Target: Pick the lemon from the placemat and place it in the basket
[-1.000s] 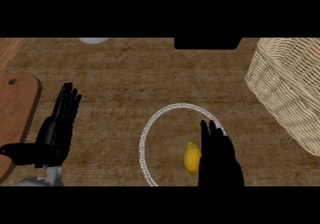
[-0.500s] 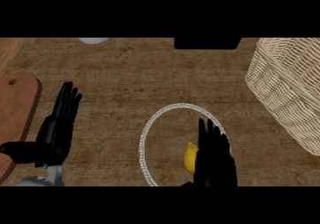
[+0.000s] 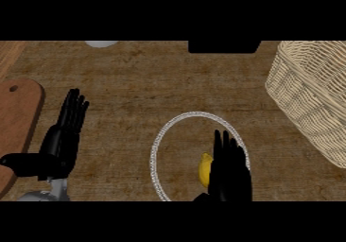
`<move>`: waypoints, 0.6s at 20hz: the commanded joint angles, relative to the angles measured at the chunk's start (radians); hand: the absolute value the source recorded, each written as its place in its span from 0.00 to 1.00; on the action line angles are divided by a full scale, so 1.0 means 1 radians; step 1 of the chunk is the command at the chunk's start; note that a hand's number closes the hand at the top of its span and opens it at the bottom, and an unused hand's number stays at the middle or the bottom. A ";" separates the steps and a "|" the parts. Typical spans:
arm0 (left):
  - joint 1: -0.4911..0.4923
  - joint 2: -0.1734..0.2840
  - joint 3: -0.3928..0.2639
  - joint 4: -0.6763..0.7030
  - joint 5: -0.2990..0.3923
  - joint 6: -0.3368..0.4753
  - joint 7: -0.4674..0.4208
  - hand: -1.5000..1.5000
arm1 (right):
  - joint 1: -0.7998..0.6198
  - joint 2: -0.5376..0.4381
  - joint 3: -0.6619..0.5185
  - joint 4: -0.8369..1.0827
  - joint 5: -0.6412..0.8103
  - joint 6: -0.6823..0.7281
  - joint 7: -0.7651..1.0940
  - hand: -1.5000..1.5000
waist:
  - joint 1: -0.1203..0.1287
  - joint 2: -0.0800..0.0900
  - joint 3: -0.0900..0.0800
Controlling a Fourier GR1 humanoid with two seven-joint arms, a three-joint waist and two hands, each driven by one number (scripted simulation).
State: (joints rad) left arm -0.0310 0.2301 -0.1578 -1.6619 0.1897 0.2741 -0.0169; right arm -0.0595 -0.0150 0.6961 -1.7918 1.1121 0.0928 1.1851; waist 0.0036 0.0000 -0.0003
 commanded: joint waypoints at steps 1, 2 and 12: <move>0.043 -0.032 -0.033 -0.010 -0.038 0.014 -0.026 0.50 | 0.028 0.014 -0.012 0.033 0.006 -0.059 0.120 0.00 | -0.002 -0.001 0.000; 0.022 -0.017 0.011 0.033 -0.011 -0.017 -0.064 0.50 | 0.038 0.014 -0.069 0.022 -0.007 -0.008 0.076 0.00 | -0.005 0.000 0.000; 0.025 -0.045 -0.005 -0.026 -0.055 0.005 0.013 0.50 | 0.016 0.014 0.015 0.098 -0.036 -0.099 0.120 0.00 | -0.001 -0.001 0.000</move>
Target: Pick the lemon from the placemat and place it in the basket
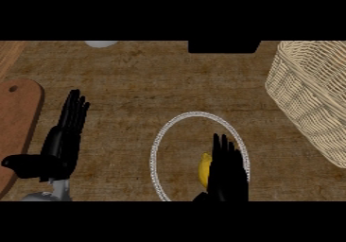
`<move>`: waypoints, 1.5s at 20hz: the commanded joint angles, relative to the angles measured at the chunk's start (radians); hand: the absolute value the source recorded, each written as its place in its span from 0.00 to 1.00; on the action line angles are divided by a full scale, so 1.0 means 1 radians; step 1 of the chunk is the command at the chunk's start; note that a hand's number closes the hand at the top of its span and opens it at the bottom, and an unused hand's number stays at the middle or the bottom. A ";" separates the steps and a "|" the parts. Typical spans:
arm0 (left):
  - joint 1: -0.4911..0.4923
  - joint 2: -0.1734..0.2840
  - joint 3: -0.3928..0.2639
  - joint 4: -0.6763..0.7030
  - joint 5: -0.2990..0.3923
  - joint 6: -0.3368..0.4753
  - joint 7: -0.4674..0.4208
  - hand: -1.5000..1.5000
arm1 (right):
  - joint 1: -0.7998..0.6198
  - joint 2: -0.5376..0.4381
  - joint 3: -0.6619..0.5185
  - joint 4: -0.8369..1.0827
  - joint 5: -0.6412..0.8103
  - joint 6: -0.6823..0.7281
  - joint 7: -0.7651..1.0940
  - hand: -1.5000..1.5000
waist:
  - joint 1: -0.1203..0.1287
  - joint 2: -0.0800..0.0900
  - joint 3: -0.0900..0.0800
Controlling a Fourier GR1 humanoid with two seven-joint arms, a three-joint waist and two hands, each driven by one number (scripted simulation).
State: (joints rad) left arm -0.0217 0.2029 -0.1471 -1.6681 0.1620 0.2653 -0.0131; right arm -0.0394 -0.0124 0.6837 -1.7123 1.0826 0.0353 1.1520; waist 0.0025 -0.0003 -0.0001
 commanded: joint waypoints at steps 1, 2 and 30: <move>-0.023 -0.051 -0.034 0.035 -0.051 0.032 -0.009 0.50 | 0.006 0.012 -0.054 0.030 0.008 -0.032 0.064 0.00 | -0.005 0.000 0.000; 0.057 -0.013 -0.023 -0.071 -0.018 0.003 0.019 0.50 | -0.066 0.012 -0.122 0.073 -0.041 -0.006 0.062 0.00 | 0.006 0.000 0.000; -0.029 -0.062 0.063 -0.022 -0.078 -0.043 0.075 0.50 | -0.103 0.012 -0.018 0.256 0.007 -0.069 -0.049 1.00 | -0.001 0.000 0.000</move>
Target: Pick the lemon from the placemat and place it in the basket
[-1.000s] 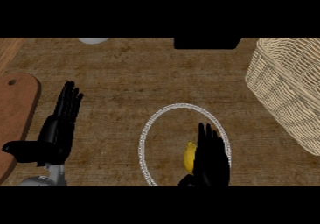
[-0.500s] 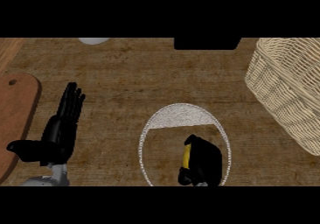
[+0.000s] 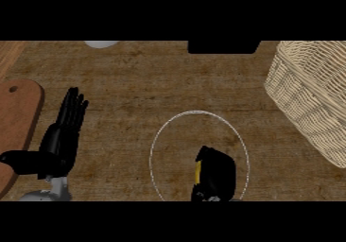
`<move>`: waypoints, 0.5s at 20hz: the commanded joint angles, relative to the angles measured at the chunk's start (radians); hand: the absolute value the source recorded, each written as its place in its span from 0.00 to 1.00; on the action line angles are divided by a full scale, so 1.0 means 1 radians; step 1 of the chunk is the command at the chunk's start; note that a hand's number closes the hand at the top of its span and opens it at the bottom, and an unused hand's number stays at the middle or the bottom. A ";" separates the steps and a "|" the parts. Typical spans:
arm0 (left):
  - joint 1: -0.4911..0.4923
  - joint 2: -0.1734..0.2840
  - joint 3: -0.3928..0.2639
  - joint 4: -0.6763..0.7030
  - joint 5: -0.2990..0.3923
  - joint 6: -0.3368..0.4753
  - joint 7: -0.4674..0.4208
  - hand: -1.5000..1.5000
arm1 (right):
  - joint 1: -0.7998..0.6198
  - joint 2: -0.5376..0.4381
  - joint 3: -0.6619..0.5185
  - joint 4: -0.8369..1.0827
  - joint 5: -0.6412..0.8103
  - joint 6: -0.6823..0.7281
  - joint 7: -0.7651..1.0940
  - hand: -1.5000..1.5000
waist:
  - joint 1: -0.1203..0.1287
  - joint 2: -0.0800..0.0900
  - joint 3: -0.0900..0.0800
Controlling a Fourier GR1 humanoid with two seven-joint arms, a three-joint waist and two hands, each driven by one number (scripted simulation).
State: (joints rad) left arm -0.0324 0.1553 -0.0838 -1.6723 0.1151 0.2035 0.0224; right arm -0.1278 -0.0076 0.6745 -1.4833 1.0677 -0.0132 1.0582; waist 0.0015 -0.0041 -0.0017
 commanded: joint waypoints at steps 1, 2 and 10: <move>-0.014 0.005 0.021 -0.036 0.005 -0.013 0.050 0.50 | -0.035 0.007 0.062 -0.037 0.025 -0.004 0.148 1.00 | 0.001 0.003 0.002; -0.033 -0.030 0.007 0.081 -0.012 -0.002 -0.044 0.50 | -0.118 0.007 -0.093 0.126 -0.003 -0.054 0.056 1.00 | 0.002 0.007 0.002; -0.046 -0.031 -0.039 -0.005 -0.016 -0.012 -0.007 0.50 | -0.433 -0.054 -0.529 0.428 0.031 -0.144 0.144 1.00 | 0.078 0.044 0.004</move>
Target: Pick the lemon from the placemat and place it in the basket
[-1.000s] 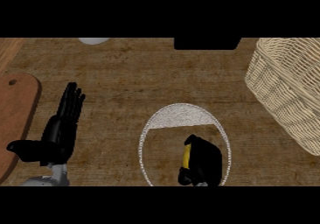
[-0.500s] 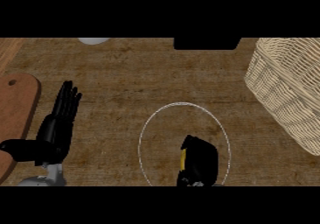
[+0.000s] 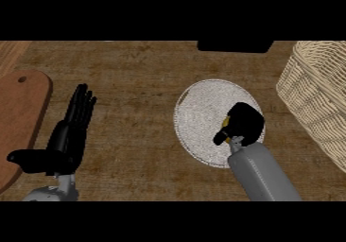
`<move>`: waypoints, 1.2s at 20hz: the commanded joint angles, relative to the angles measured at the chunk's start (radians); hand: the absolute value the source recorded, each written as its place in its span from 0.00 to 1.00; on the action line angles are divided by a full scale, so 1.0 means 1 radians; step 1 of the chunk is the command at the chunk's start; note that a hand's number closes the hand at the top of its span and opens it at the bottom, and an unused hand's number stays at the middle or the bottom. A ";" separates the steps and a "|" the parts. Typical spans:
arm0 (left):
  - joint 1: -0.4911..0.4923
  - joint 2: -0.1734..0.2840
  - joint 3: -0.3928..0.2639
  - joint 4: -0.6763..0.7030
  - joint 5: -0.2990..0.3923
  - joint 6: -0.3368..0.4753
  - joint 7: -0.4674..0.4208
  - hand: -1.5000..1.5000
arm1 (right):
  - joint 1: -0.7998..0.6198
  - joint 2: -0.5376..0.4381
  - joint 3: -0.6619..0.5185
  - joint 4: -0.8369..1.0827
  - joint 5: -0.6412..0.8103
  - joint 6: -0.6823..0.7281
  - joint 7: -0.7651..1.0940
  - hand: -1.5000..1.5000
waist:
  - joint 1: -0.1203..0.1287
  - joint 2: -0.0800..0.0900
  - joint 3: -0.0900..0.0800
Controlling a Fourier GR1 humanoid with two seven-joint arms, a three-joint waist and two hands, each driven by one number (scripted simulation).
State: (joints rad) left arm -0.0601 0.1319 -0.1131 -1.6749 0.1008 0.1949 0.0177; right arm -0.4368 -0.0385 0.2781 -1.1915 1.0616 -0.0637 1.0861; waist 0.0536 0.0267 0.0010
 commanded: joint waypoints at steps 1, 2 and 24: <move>0.010 -0.003 -0.027 -0.009 -0.008 -0.013 -0.003 0.50 | -0.185 -0.030 -0.165 0.150 0.054 -0.108 0.131 1.00 | 0.036 0.006 0.001; -0.013 0.004 -0.019 -0.005 0.001 -0.024 0.005 0.50 | -0.227 -0.020 -0.184 0.180 0.065 -0.137 0.127 1.00 | 0.039 0.009 0.001; 0.026 0.013 0.024 0.027 0.006 -0.028 -0.022 0.50 | -0.685 0.038 -0.400 0.388 0.429 -0.452 0.297 1.00 | -0.029 -0.024 -0.002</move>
State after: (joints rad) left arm -0.0555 0.1400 -0.0973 -1.6498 0.1073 0.1703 0.0096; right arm -1.0937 -0.0098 -0.0710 -0.8242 1.4359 -0.4771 1.1540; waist 0.0472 0.0073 -0.0016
